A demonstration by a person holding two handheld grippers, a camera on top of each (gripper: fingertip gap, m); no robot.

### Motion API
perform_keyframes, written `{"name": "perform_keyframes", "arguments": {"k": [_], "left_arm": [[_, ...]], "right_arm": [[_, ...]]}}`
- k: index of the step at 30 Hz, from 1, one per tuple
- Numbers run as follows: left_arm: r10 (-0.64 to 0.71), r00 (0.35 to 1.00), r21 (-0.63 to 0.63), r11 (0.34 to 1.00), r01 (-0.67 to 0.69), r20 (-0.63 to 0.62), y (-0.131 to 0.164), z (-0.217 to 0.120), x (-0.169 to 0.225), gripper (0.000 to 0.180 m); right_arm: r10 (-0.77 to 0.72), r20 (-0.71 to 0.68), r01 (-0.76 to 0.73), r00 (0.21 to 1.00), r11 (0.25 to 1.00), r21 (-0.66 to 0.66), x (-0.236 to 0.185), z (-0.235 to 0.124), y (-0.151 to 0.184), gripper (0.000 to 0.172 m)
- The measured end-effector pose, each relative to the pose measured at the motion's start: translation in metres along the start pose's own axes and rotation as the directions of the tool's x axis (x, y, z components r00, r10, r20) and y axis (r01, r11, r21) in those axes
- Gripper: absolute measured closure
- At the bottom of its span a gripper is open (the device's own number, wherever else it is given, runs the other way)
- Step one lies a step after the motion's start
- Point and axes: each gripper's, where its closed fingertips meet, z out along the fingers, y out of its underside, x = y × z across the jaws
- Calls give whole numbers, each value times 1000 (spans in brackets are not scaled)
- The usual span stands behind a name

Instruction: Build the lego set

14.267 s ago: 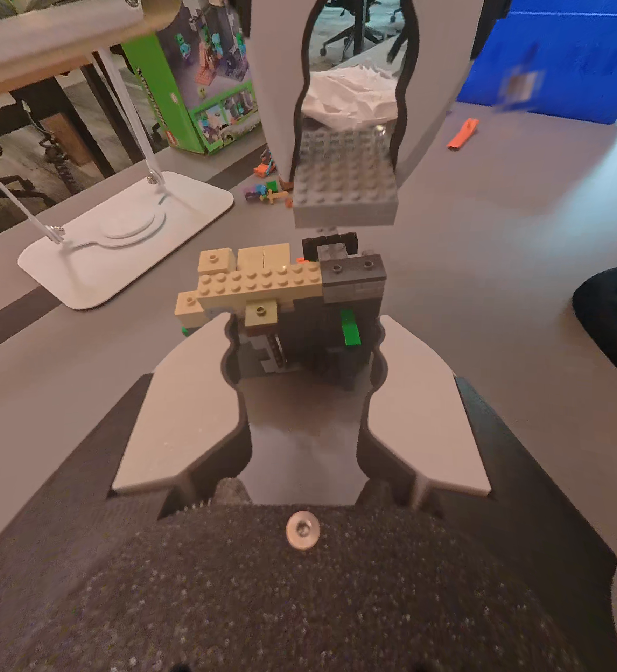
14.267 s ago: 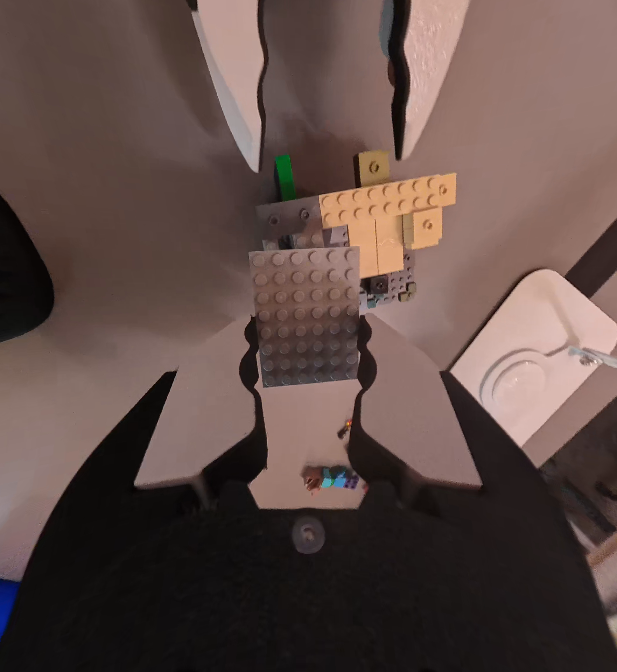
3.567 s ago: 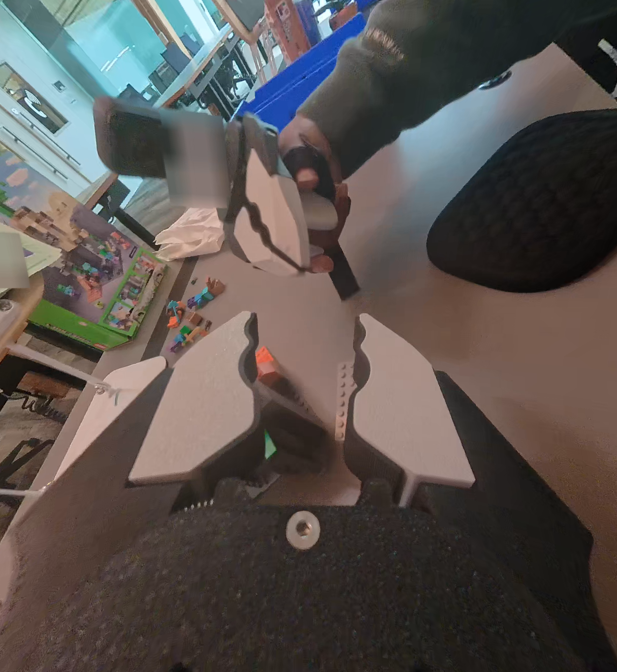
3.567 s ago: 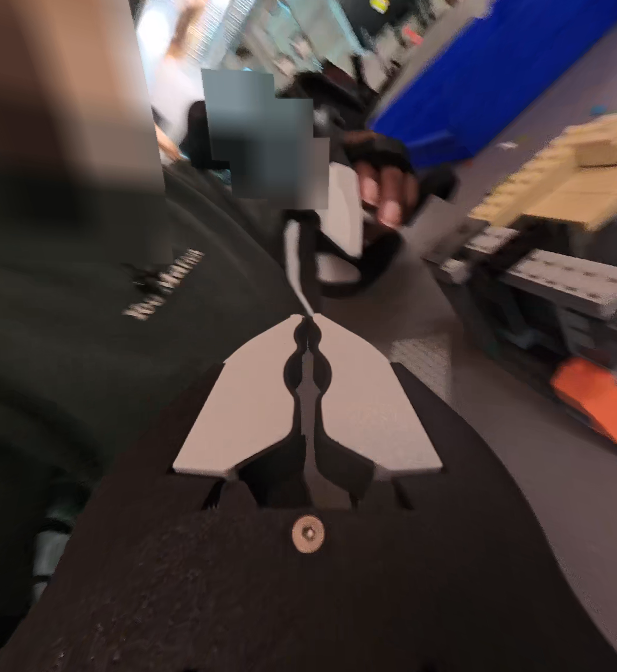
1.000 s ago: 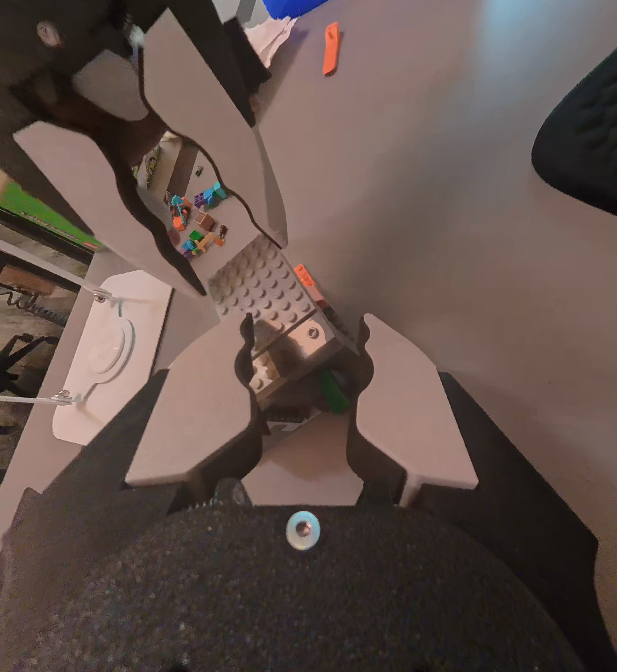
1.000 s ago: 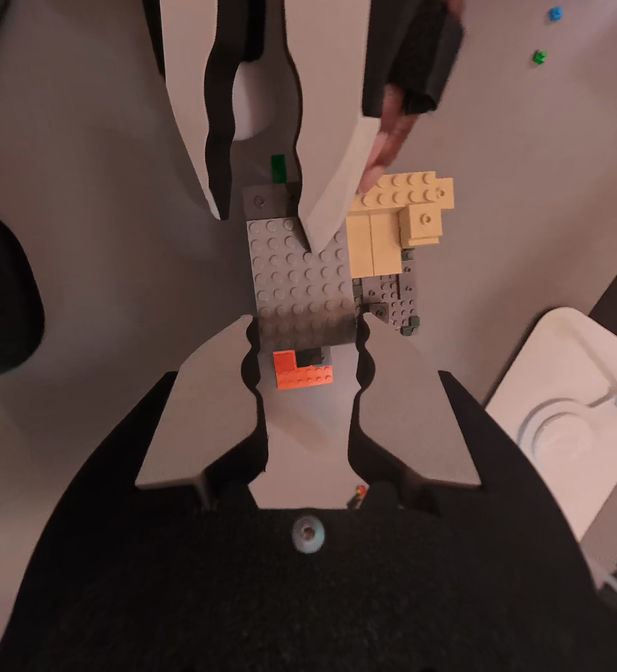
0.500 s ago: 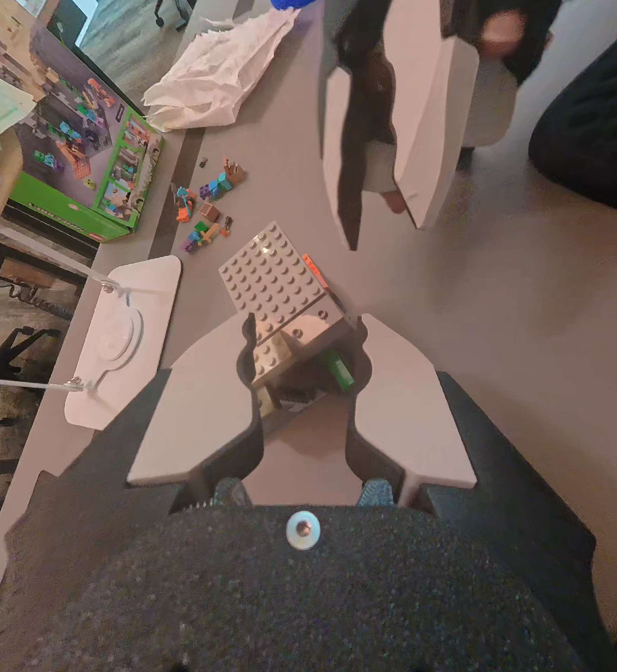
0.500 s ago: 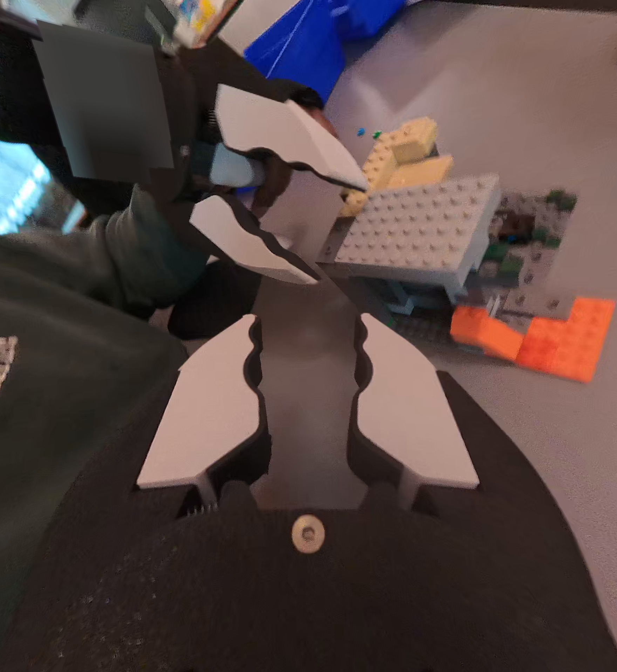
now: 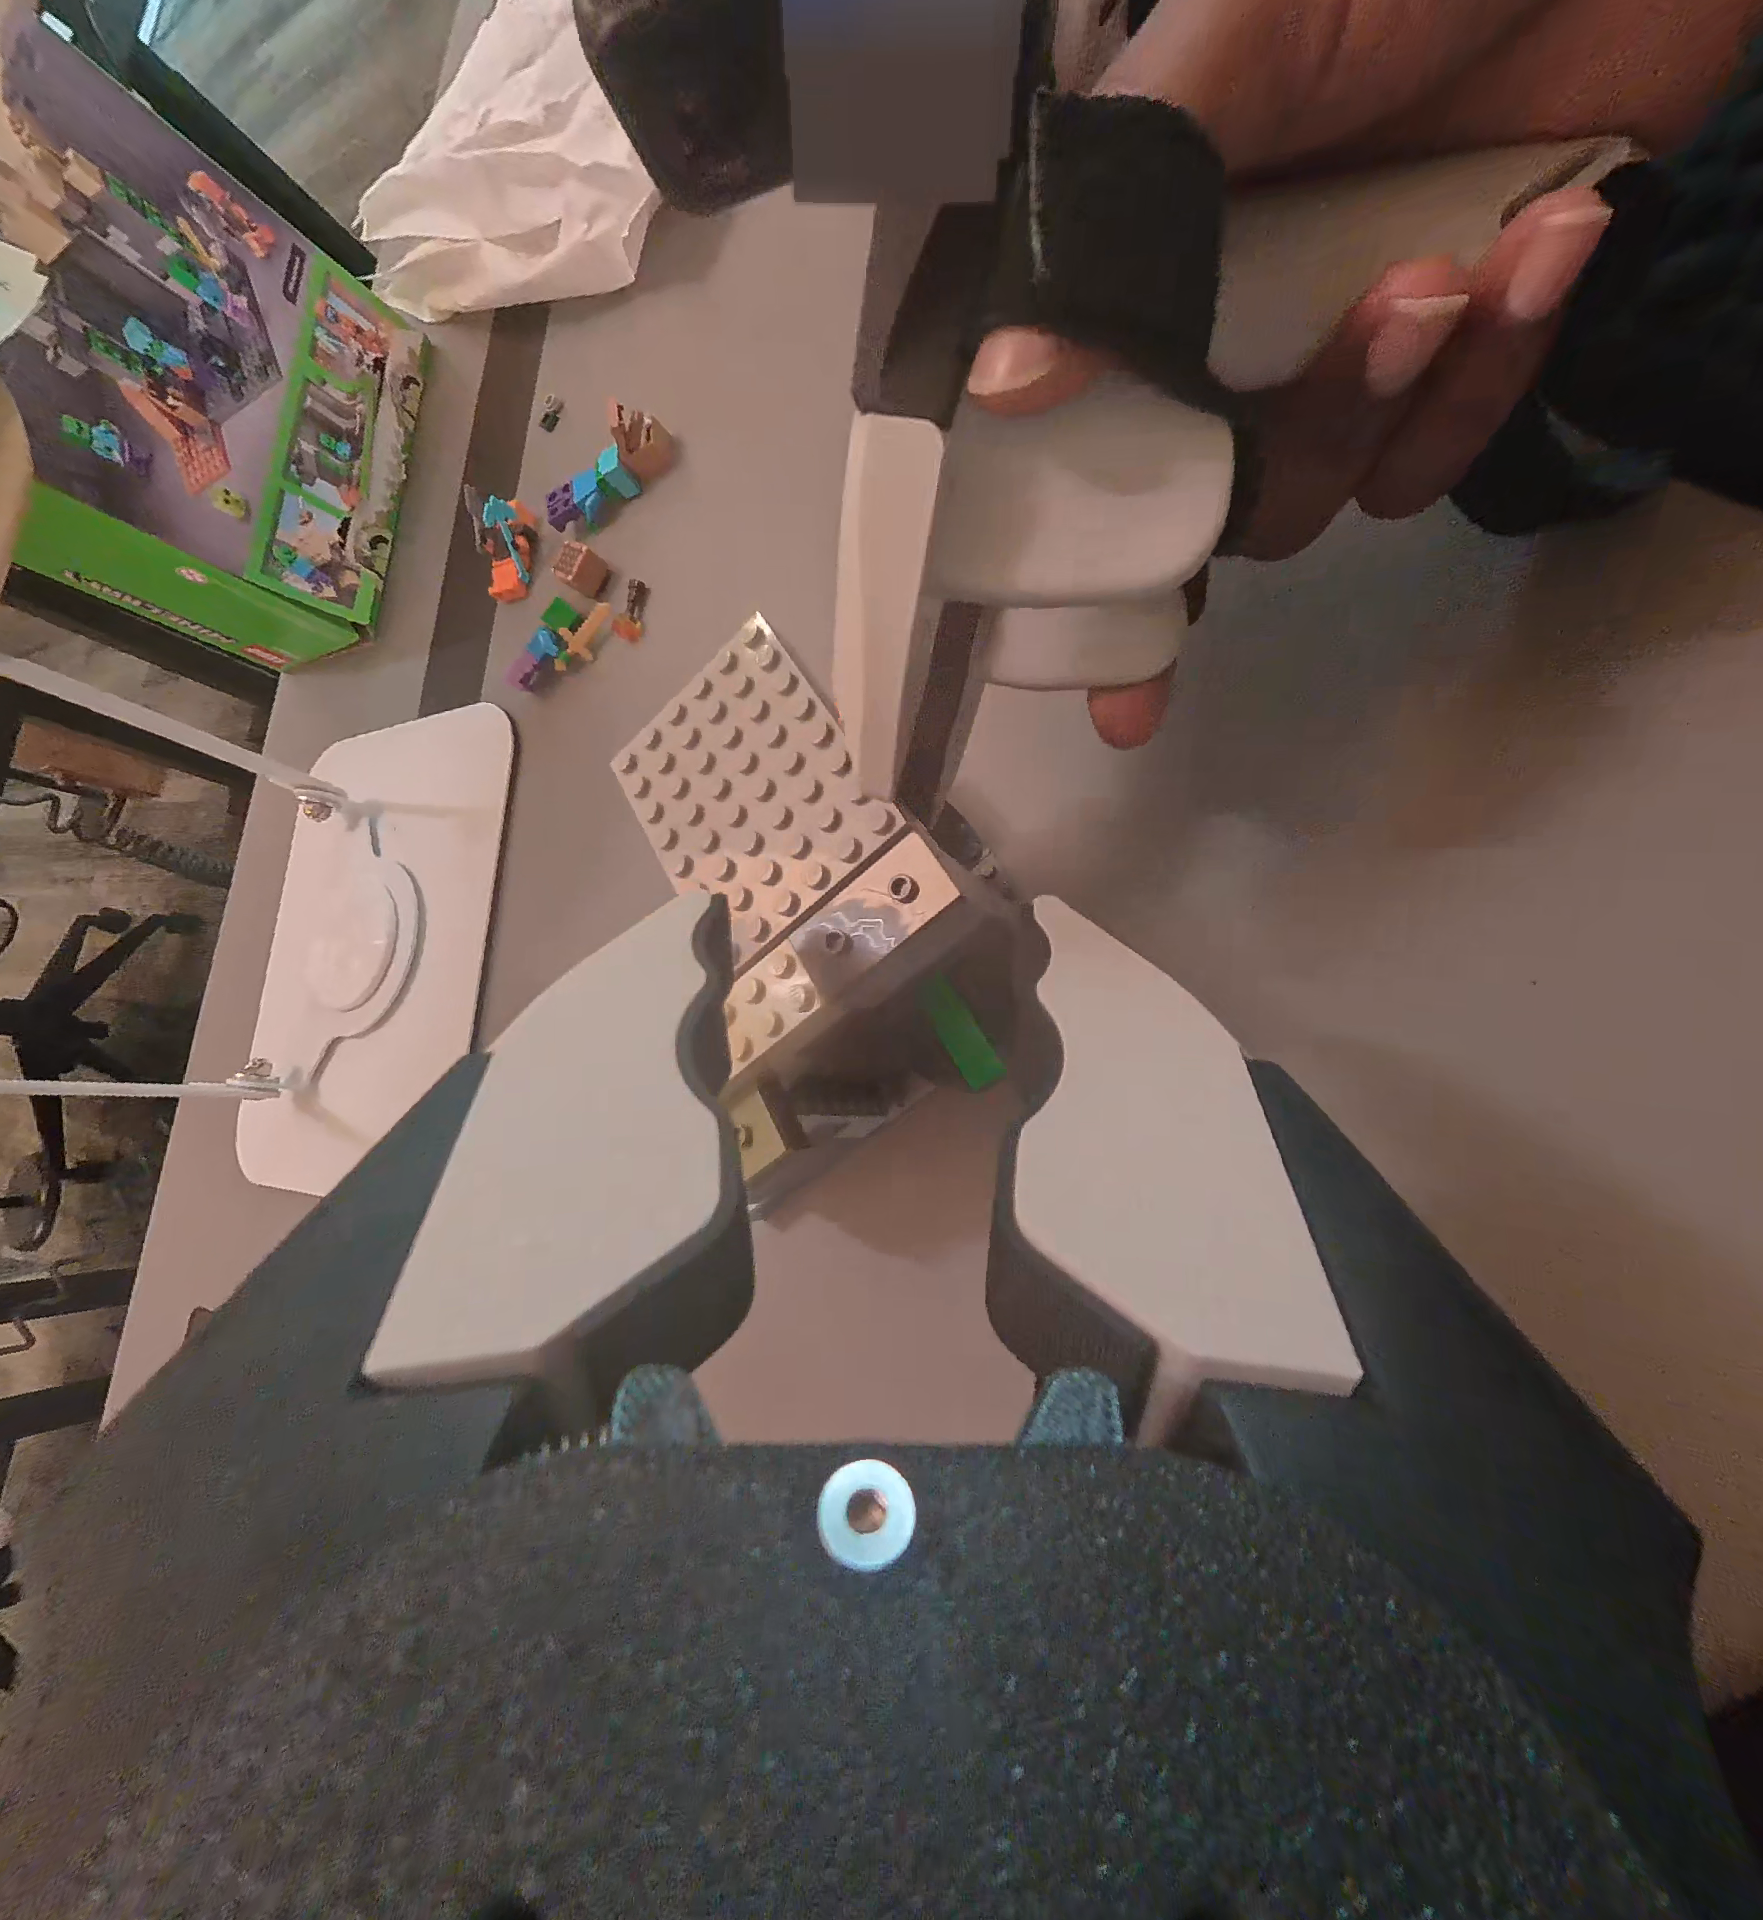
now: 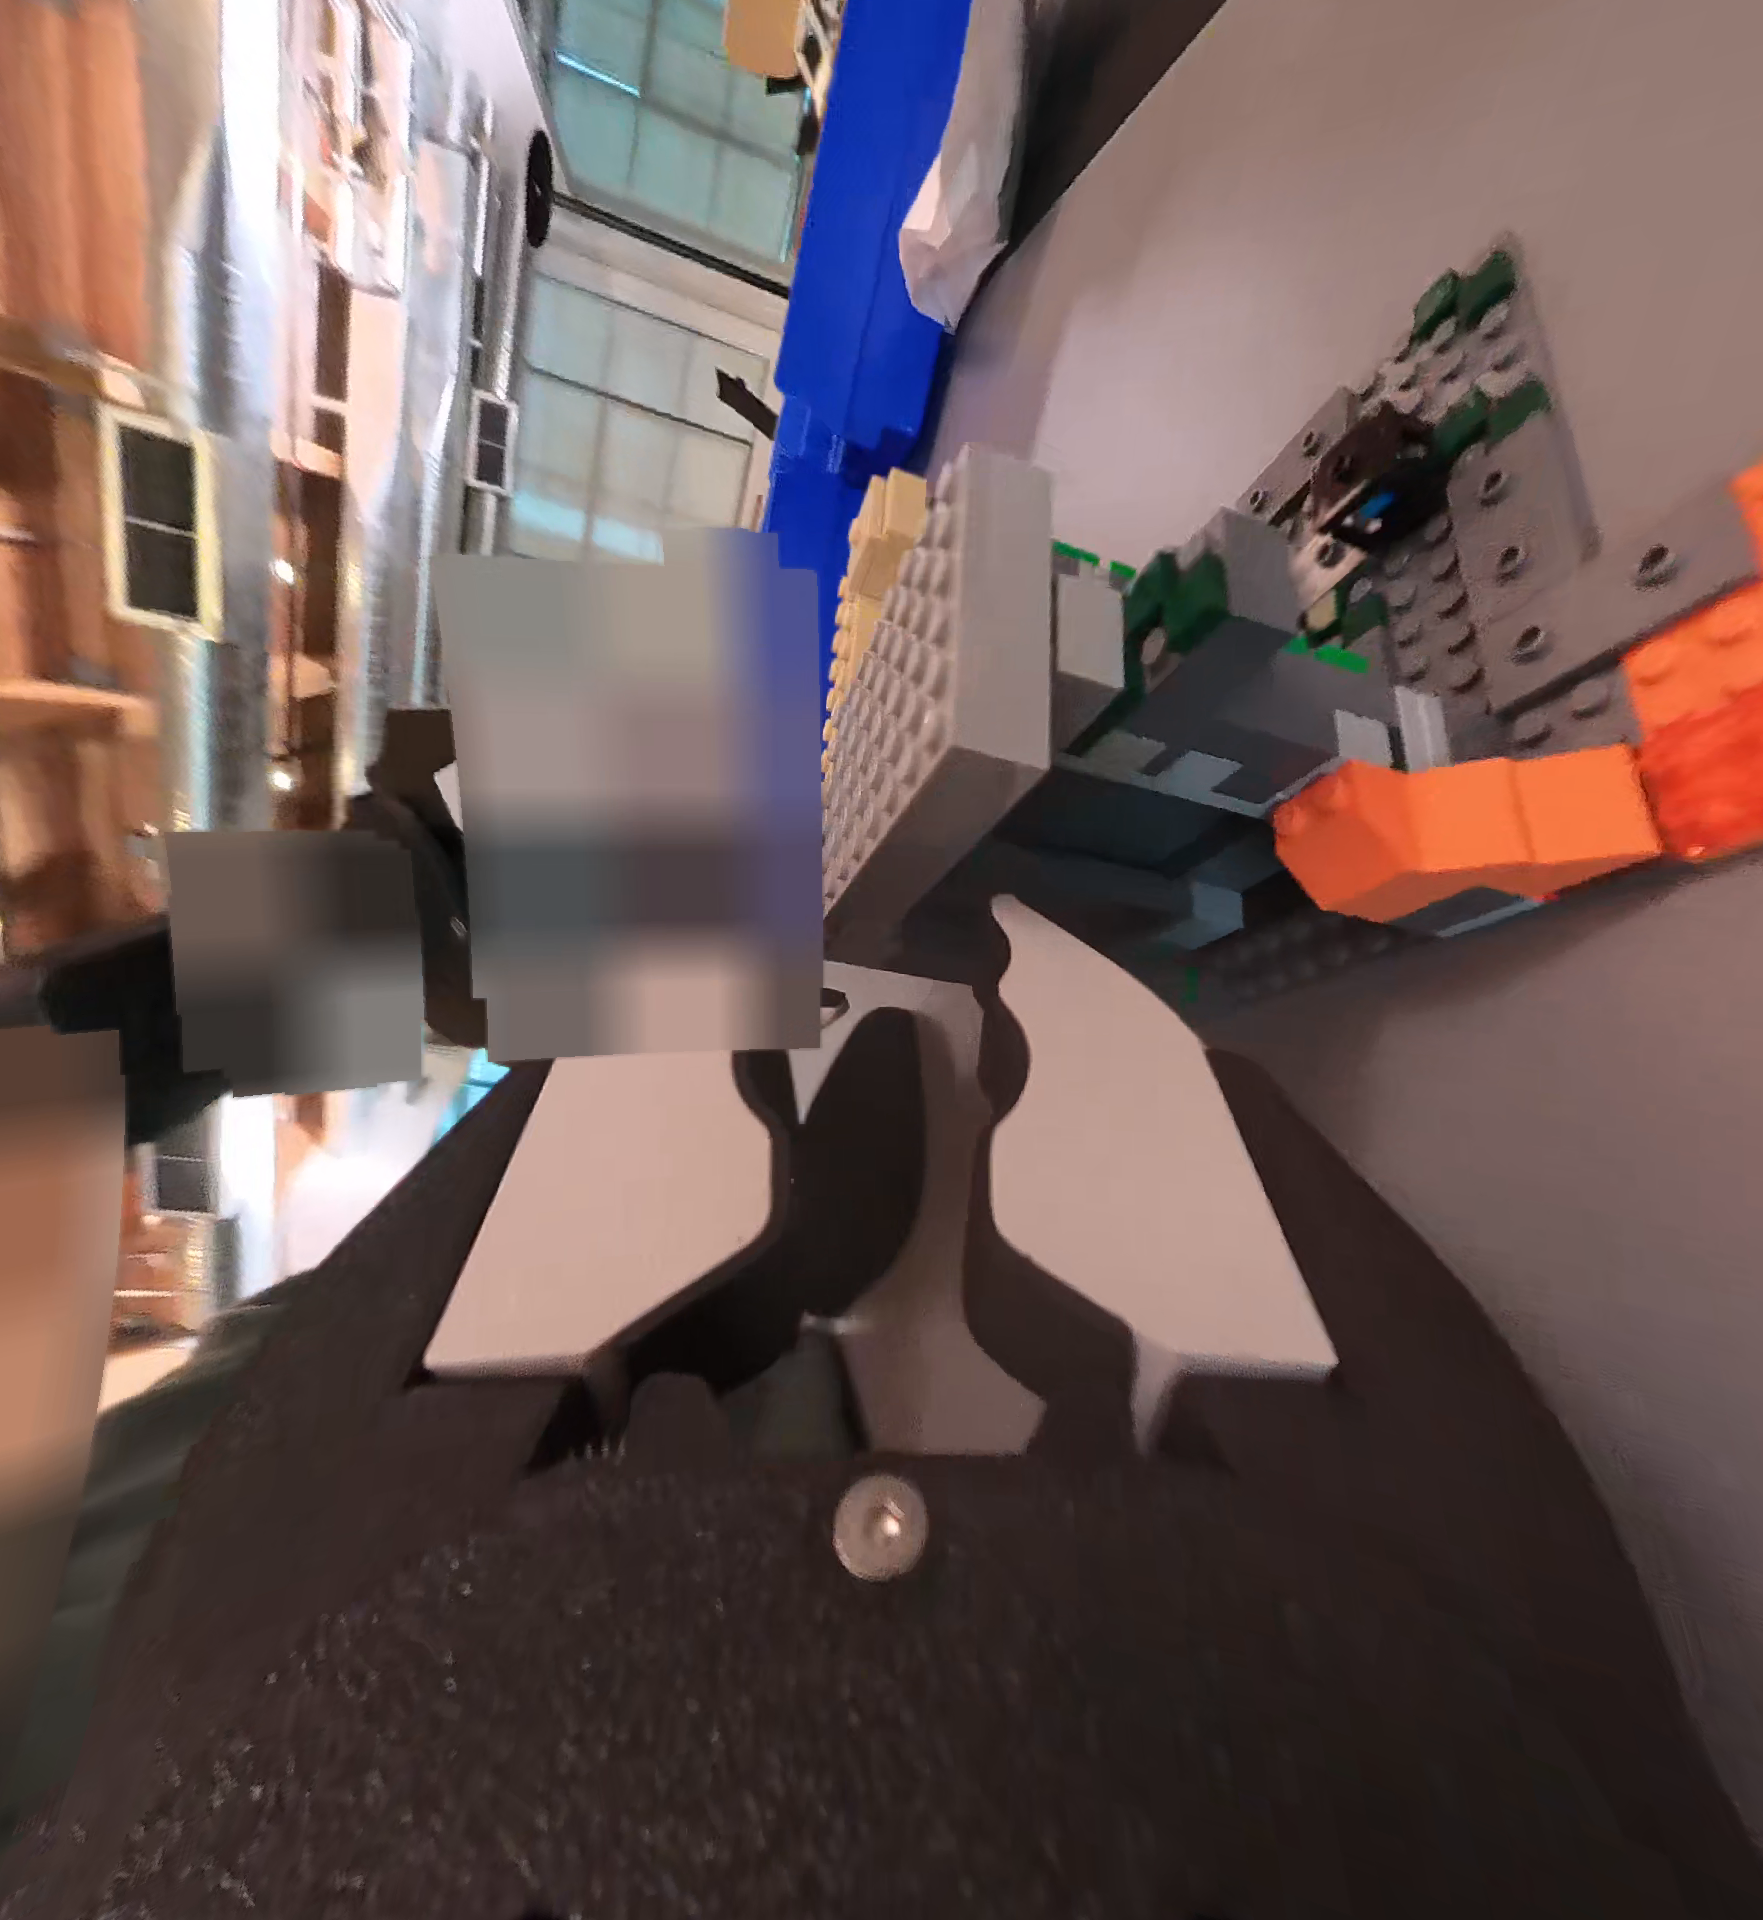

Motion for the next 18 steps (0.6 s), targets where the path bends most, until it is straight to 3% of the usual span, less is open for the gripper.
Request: {"name": "perform_keyframes", "arguments": {"k": [12,18], "left_arm": [[-42,998,49,998,39,53,10,-8,-6,129],[-271,962,139,954,267,13,34,-22,-24,124]], "right_arm": [[55,41,-56,998,998,16,-4,11,-1,152],[42,73,-36,996,996,-76,-4,7,2,154]]}}
